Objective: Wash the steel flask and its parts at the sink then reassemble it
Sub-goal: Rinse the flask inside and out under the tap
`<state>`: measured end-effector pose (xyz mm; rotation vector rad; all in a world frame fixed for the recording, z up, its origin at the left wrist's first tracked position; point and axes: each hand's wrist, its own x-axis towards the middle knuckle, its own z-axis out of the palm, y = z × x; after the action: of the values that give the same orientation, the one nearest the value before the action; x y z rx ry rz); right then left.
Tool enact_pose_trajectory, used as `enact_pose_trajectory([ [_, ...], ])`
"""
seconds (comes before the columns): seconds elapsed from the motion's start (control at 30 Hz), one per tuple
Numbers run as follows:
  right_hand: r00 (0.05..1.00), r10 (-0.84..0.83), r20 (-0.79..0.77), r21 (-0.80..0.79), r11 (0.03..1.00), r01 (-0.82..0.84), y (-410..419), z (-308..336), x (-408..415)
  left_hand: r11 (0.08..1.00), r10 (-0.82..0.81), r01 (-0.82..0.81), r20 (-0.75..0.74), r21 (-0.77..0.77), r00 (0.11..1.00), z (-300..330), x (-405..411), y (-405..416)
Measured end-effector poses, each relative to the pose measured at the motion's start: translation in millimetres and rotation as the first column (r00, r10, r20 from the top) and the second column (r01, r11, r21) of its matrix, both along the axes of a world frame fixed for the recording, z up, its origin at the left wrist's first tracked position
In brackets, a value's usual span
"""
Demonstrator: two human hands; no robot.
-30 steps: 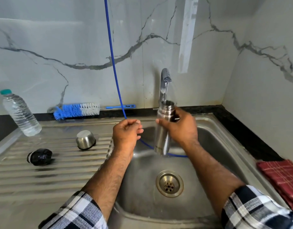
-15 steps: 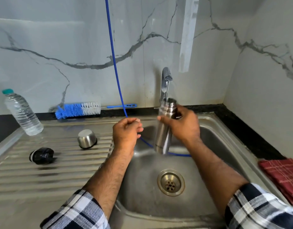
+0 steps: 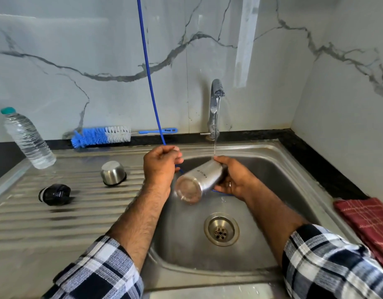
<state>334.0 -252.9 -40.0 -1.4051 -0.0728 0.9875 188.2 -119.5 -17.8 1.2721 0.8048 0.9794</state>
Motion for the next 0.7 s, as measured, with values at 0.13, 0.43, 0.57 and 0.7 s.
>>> enact_pose_trajectory([
  [0.13, 0.995, -0.021, -0.100, -0.020, 1.000, 0.019, -2, -12, 8, 1.000, -0.003, 0.003, 0.014, -0.015, 1.000, -1, 2, 1],
  [0.43, 0.990, -0.050, -0.129, -0.022, 0.999, 0.048, 0, -14, 9, 0.998, -0.059, 0.059, 0.023, 0.027, 0.998, 0, 0, -1],
  [0.57, 0.998, -0.065, 0.014, -0.006, 0.998, 0.065, 7, -9, 8, 0.979, -0.140, 0.160, -0.153, 0.123, 0.978, -1, -3, -1],
  [0.7, 0.925, -0.071, 0.373, -0.018, 0.996, 0.083, 7, 5, 4, 0.956, -0.204, 0.257, -0.301, 0.145, 0.932, -4, -6, 0],
])
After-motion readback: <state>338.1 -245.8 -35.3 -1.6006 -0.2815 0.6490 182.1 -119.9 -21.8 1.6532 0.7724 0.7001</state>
